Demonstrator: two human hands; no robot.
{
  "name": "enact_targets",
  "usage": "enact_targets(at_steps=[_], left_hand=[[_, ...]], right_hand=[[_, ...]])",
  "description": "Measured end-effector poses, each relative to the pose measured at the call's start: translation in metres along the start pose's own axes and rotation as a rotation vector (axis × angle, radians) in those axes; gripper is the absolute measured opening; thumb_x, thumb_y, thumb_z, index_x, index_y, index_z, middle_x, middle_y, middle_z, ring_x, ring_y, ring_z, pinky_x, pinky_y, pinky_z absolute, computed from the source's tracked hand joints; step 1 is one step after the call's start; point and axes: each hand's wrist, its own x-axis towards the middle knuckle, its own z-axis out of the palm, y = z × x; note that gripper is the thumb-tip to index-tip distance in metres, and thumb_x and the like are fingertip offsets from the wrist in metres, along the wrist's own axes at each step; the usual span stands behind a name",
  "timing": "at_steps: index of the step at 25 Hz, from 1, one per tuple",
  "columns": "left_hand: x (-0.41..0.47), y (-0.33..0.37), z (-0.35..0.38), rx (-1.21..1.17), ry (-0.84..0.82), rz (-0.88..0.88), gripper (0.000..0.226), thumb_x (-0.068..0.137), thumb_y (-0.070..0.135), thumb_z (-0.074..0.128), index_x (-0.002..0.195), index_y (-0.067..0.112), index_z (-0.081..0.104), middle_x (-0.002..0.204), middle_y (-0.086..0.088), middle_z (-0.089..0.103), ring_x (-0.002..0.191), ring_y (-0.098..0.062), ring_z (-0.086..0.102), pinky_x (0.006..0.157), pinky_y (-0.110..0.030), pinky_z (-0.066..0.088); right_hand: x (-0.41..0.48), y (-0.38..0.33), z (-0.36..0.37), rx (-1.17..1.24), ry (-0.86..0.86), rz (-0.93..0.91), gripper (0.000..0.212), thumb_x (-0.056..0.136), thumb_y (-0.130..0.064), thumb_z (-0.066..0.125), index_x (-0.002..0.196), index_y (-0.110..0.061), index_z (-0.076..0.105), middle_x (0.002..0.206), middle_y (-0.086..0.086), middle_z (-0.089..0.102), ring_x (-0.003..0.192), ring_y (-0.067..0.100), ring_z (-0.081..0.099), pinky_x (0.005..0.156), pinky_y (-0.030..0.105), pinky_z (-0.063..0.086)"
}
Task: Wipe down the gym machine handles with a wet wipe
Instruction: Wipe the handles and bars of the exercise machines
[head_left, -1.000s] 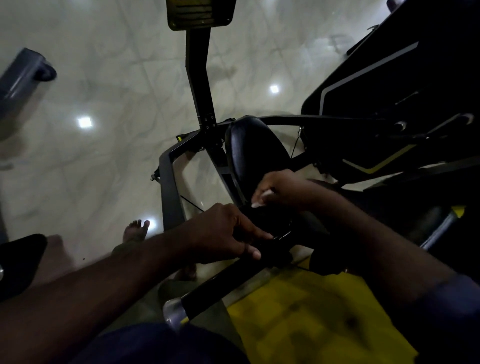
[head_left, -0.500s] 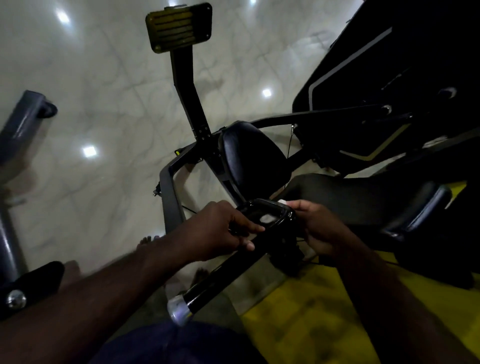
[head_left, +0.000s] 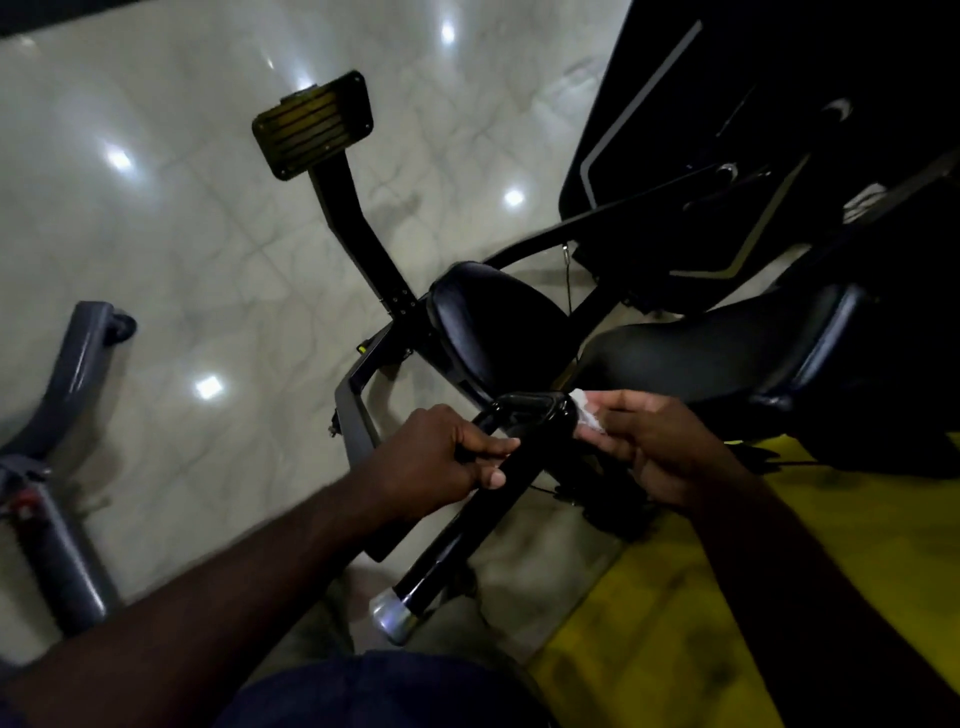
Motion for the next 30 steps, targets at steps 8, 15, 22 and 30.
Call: enact_targets(at_steps=[8,15,22,30], left_hand=[[0.008,-0.02,-0.032,0.13,-0.198,0.268,0.029,0.089,0.03,0.081,0.117,0.021,0.08,0.116,0.013,0.076,0.1,0.009,0.069,0.092,-0.016,0.056],[0.022,-0.043,-0.073,0.202,-0.216,0.363,0.015,0.092,0.021,0.078,0.106,0.016,0.081,0.095,0.004,0.078,0.082,-0.002,0.068,0.066,-0.002,0.043],[0.081,-0.027,-0.068,0.213,-0.343,0.353,0.039,0.099,0.016,0.066,0.137,0.015,0.062,0.119,0.0,0.065,0.11,-0.008,0.061,0.081,-0.008,0.042],[0.152,-0.011,-0.051,0.396,-0.607,0.373,0.052,0.103,0.011,0.057,0.152,0.026,0.048,0.144,0.0,0.059,0.126,-0.013,0.062,0.103,-0.031,0.055]], right_hand=[[-0.041,0.004,0.039,-0.161,0.247,-0.099,0.023,0.095,0.001,0.067,0.117,0.005,0.07,0.099,0.012,0.076,0.079,0.014,0.073,0.064,0.02,0.06],[-0.051,0.033,0.104,-0.91,0.84,-0.502,0.013,0.087,-0.015,0.074,0.097,-0.016,0.083,0.091,0.002,0.081,0.086,0.011,0.075,0.087,0.039,0.062],[-0.09,0.084,0.149,-0.928,1.041,-0.511,0.02,0.095,-0.035,0.074,0.108,-0.022,0.082,0.104,-0.009,0.08,0.091,-0.005,0.071,0.079,0.007,0.054],[-0.008,0.045,0.116,-0.986,0.989,-0.611,0.018,0.099,-0.024,0.07,0.11,-0.014,0.079,0.111,0.004,0.078,0.102,0.015,0.075,0.09,0.037,0.062]])
